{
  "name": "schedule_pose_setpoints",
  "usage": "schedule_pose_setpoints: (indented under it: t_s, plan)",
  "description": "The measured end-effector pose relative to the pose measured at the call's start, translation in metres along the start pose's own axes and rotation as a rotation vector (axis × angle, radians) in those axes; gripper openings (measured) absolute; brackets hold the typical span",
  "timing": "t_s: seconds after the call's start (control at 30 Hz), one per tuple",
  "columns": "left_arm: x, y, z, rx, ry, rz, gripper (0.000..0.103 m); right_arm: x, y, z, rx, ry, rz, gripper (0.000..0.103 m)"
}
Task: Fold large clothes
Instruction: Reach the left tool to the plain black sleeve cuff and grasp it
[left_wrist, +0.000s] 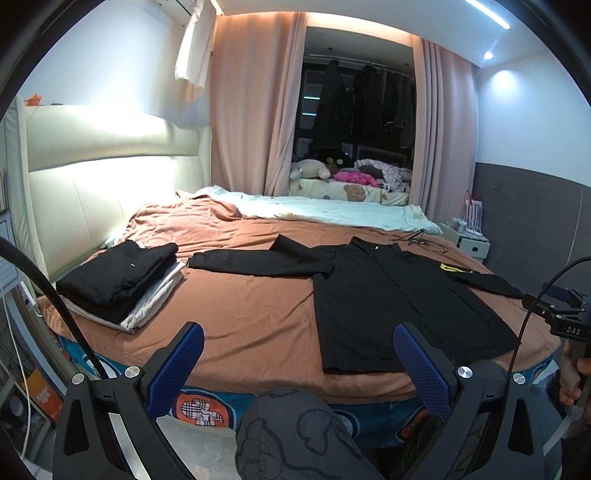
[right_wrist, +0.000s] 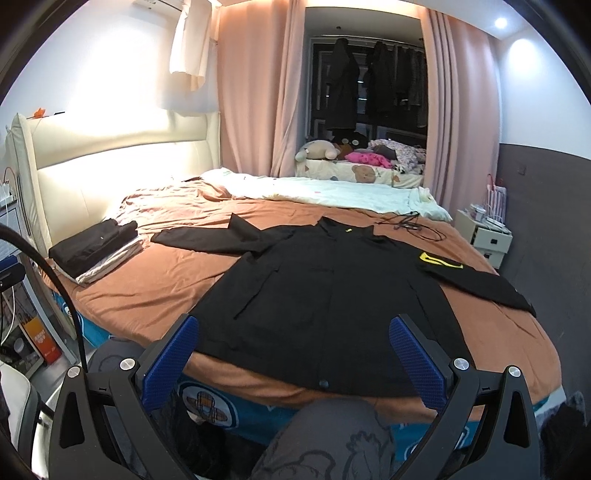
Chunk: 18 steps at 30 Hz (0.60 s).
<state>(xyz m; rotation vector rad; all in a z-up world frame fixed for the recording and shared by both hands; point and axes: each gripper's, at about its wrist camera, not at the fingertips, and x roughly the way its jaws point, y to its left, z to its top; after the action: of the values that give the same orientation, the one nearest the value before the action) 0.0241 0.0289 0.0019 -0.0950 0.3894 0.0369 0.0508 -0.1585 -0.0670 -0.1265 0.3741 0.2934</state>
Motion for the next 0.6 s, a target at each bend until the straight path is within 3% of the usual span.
schedule_pose_setpoints:
  t_s: [0.6]
  plan:
    - [0.132,0.052,0.063,-0.026,0.072,0.097,0.103,0.156,-0.033,0.064,0.038,0.053,0.076,0.103]
